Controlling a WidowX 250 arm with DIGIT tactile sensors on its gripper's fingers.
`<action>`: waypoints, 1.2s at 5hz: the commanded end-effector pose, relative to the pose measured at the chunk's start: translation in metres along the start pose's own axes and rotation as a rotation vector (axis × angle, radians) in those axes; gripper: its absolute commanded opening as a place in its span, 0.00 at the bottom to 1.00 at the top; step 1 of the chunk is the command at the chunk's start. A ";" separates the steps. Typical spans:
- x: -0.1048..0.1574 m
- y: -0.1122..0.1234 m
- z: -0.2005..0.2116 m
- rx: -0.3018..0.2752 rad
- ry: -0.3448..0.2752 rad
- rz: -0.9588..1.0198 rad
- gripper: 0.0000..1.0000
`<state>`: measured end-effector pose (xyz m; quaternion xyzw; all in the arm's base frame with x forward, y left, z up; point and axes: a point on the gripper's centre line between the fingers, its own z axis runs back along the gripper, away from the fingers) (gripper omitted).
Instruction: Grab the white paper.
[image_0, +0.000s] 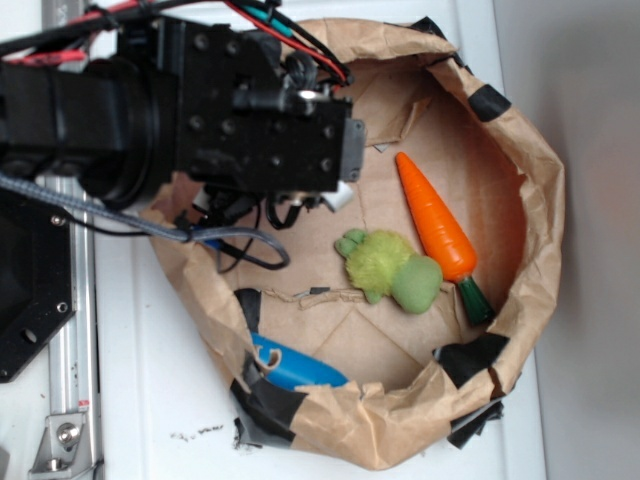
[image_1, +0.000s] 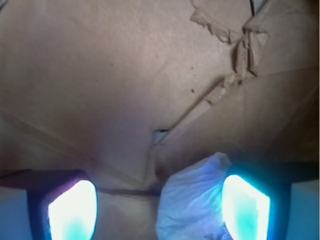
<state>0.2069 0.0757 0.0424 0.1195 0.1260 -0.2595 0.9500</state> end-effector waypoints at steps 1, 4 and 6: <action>-0.013 0.017 -0.006 0.021 0.024 0.096 1.00; -0.018 0.036 -0.025 0.063 0.006 0.254 0.96; -0.018 0.035 -0.015 0.069 -0.025 0.274 0.00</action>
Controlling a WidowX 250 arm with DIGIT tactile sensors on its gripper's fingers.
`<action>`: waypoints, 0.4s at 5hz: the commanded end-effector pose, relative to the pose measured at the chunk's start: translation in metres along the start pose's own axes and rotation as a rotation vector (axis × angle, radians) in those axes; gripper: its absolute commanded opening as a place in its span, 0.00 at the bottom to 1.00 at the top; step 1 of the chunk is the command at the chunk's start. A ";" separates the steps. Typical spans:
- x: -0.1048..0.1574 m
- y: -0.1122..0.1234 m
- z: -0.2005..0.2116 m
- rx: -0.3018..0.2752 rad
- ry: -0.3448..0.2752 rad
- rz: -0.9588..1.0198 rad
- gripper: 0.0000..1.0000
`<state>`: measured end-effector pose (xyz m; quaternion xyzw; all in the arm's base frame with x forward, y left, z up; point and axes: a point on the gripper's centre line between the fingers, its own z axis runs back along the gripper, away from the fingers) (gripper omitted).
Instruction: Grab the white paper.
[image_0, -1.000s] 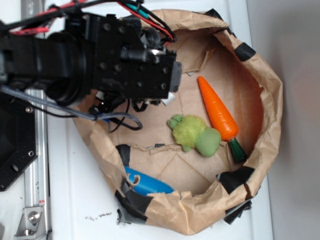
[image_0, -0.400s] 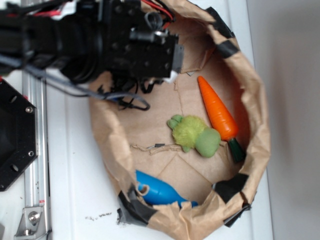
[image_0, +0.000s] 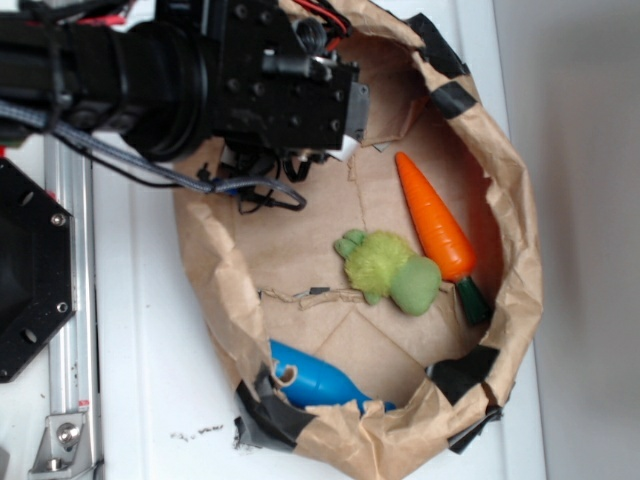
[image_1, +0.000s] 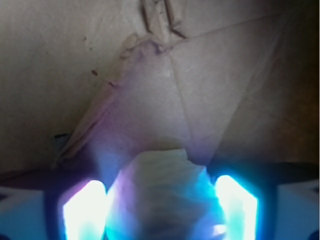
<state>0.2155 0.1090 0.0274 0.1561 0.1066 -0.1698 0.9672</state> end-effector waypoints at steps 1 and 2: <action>-0.013 0.007 0.009 0.016 -0.032 0.084 0.00; -0.012 0.006 0.017 0.018 -0.051 0.084 0.00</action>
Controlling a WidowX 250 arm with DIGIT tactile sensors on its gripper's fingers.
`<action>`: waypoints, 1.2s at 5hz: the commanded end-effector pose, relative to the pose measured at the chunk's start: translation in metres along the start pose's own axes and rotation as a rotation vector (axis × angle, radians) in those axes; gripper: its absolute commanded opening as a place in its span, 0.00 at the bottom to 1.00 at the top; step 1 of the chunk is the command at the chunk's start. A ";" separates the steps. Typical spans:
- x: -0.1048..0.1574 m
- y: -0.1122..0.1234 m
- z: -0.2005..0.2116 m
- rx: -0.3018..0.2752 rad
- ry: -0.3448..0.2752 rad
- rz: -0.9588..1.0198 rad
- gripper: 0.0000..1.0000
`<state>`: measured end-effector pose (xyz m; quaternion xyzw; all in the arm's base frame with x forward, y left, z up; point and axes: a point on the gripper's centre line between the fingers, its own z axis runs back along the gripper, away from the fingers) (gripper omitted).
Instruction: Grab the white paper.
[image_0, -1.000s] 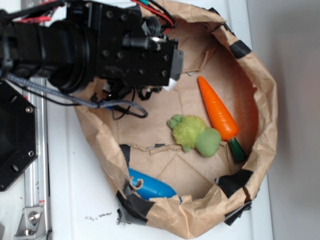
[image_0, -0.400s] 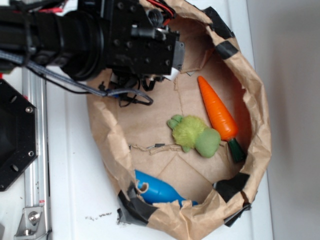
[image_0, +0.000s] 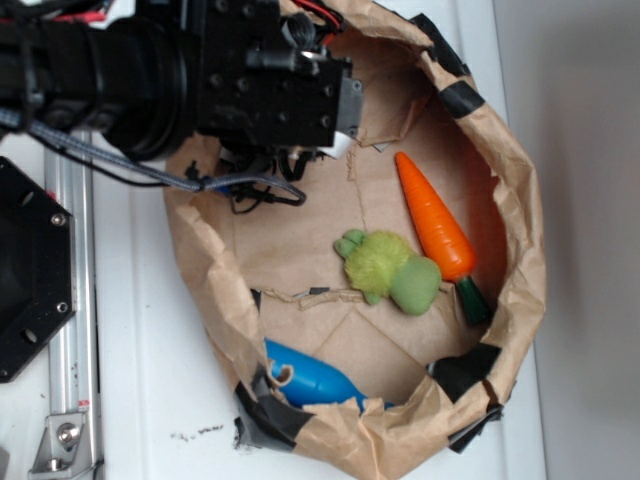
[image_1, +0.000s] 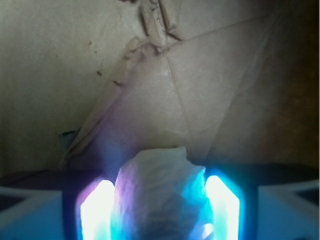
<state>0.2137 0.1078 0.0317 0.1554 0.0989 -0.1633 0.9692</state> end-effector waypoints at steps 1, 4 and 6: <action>-0.004 -0.005 0.048 -0.035 -0.123 0.079 0.00; 0.006 -0.016 0.188 -0.287 -0.482 0.648 0.00; 0.007 -0.012 0.175 -0.314 -0.461 0.697 0.00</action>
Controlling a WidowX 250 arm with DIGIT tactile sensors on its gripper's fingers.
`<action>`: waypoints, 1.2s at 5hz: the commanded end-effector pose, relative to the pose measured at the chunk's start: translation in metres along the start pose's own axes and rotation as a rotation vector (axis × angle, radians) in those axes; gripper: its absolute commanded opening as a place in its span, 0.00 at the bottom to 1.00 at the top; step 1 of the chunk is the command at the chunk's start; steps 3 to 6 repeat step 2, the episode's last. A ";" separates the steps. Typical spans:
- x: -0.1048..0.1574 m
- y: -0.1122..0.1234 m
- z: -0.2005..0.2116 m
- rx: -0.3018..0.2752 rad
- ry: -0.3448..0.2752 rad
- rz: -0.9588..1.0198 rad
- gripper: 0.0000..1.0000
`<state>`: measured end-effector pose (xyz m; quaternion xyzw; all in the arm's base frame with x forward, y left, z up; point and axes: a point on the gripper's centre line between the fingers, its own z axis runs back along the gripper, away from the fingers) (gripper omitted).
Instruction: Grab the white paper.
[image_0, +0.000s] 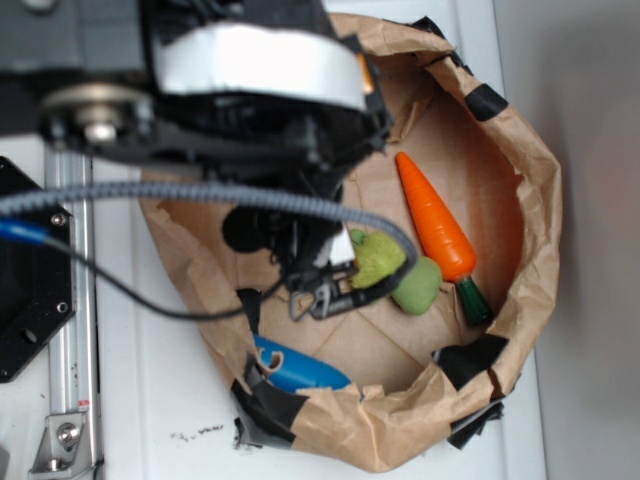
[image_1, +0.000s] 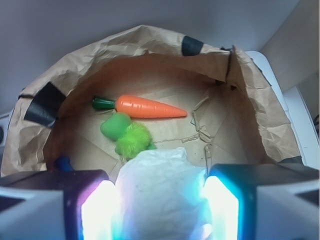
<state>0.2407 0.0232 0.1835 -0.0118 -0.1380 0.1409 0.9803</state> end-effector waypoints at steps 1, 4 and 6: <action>0.004 0.014 0.008 -0.016 -0.032 0.052 0.00; 0.001 0.013 0.007 -0.018 -0.019 0.061 0.00; 0.001 0.013 0.007 -0.018 -0.019 0.061 0.00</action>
